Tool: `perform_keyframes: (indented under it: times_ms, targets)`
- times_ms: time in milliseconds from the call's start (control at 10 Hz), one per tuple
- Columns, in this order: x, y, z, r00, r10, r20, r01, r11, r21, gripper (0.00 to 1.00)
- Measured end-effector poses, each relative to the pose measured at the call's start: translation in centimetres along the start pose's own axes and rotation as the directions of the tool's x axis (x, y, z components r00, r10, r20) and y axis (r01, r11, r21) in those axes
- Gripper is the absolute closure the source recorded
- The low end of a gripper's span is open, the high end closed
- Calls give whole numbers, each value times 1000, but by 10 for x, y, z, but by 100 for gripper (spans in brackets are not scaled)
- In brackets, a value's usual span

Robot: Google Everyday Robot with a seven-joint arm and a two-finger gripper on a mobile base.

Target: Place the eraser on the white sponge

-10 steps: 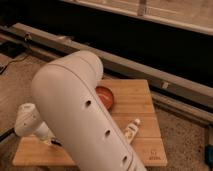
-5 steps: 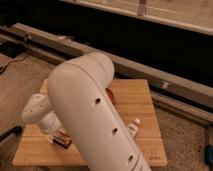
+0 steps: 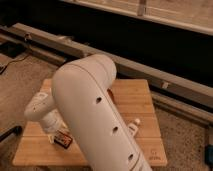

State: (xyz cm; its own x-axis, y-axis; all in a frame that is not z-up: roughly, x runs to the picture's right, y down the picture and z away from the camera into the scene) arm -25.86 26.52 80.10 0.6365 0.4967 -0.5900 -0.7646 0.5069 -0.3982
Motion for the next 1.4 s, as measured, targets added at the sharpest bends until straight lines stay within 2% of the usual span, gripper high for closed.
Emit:
perform_keyframes:
  times_ms: [100,600,700,1100,1400]
  targets:
    - [2,-1,1,1000,-4,-2,4,1000,1,40]
    - [13,-4,-5,1000,-24,-16,24,1000,-15,91]
    - [15,-4,-11,999,-32,-20,32,999,-17,98]
    - [30,-21,-55,999,-43,11,43,999,-11,100]
    - [32,-24,-57,999,-48,21,49,999,-8,100]
